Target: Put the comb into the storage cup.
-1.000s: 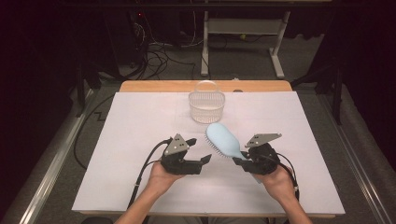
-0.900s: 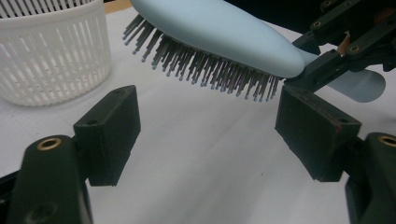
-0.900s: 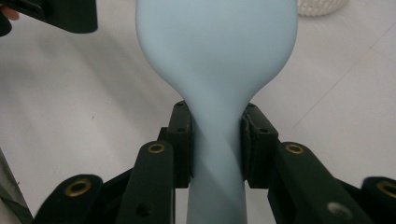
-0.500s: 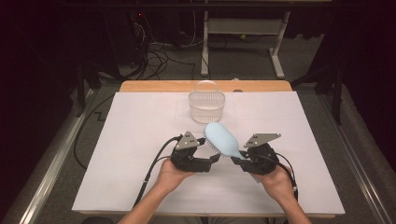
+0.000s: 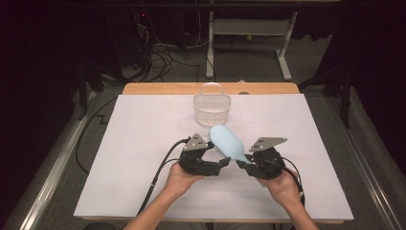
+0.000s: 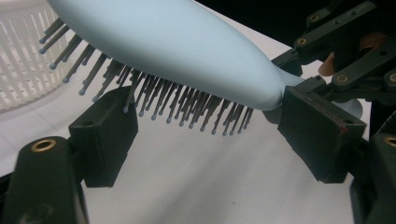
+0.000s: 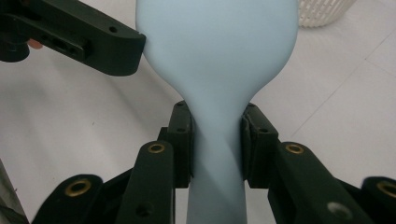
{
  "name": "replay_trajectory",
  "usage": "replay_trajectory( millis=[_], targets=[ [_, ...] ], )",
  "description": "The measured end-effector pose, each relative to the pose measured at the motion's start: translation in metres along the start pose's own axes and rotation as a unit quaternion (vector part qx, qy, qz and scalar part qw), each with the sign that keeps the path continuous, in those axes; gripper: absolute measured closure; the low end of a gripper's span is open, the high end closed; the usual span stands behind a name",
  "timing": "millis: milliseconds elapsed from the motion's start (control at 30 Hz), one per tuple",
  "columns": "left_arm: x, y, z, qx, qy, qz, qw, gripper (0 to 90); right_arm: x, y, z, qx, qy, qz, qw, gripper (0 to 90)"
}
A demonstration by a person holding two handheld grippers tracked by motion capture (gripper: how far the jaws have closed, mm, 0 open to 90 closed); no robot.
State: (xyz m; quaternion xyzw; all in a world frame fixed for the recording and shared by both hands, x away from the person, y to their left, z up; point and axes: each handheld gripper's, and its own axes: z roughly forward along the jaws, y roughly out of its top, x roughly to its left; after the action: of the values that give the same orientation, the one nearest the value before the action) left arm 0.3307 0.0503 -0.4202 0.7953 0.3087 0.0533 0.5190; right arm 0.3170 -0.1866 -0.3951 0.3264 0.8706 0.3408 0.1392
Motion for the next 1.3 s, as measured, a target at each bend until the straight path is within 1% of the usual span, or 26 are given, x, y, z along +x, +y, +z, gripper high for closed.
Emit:
replay_trajectory(
  millis=[133,200,300,367,467,567,633,767,933,1067,1167,1300],
  targets=[
    [0.001,0.000,0.002,0.003,0.000,-0.006,1.0000,18.8,0.002,0.001,0.003,0.002,-0.002,-0.003,1.0000,70.0],
    [0.002,0.000,0.002,0.005,-0.003,-0.013,0.9999,18.4,0.003,0.000,0.004,0.004,-0.003,-0.004,1.0000,69.9],
    [0.003,0.001,0.003,0.000,-0.010,-0.025,0.9996,17.8,0.006,0.000,0.005,0.003,-0.005,-0.007,1.0000,69.9],
    [0.003,0.002,0.004,-0.001,-0.010,-0.029,0.9995,17.7,0.007,0.001,0.007,0.003,-0.004,-0.010,0.9999,69.9],
    [0.004,0.002,0.005,0.003,-0.013,-0.036,0.9993,17.7,0.008,0.001,0.009,0.006,-0.005,-0.011,0.9999,69.9],
    [0.005,0.003,0.007,0.005,-0.015,-0.043,0.9989,17.6,0.009,0.001,0.011,0.008,0.000,-0.014,0.9999,69.9],
    [0.004,0.005,0.009,0.005,-0.013,-0.046,0.9988,17.6,0.010,0.001,0.012,0.008,0.006,-0.011,0.9999,69.9],
    [0.004,0.008,0.012,0.008,-0.011,-0.044,0.9989,17.6,0.010,0.000,0.013,0.007,0.011,-0.009,0.9999,69.9],
    [0.003,0.010,0.014,0.006,-0.010,-0.042,0.9991,17.6,0.010,0.001,0.012,0.006,0.011,-0.010,0.9999,70.0],
    [0.002,0.012,0.016,0.010,-0.010,-0.056,0.9983,17.7,0.012,0.001,0.012,0.005,0.008,-0.014,0.9999,70.0],
    [0.001,0.014,0.016,0.012,-0.006,-0.056,0.9984,17.8,0.013,0.001,0.011,0.004,0.008,-0.014,0.9999,70.0],
    [0.002,0.013,0.016,0.019,-0.013,-0.057,0.9981,18.2,0.013,0.001,0.012,0.004,0.008,-0.013,0.9999,70.1]
  ],
)
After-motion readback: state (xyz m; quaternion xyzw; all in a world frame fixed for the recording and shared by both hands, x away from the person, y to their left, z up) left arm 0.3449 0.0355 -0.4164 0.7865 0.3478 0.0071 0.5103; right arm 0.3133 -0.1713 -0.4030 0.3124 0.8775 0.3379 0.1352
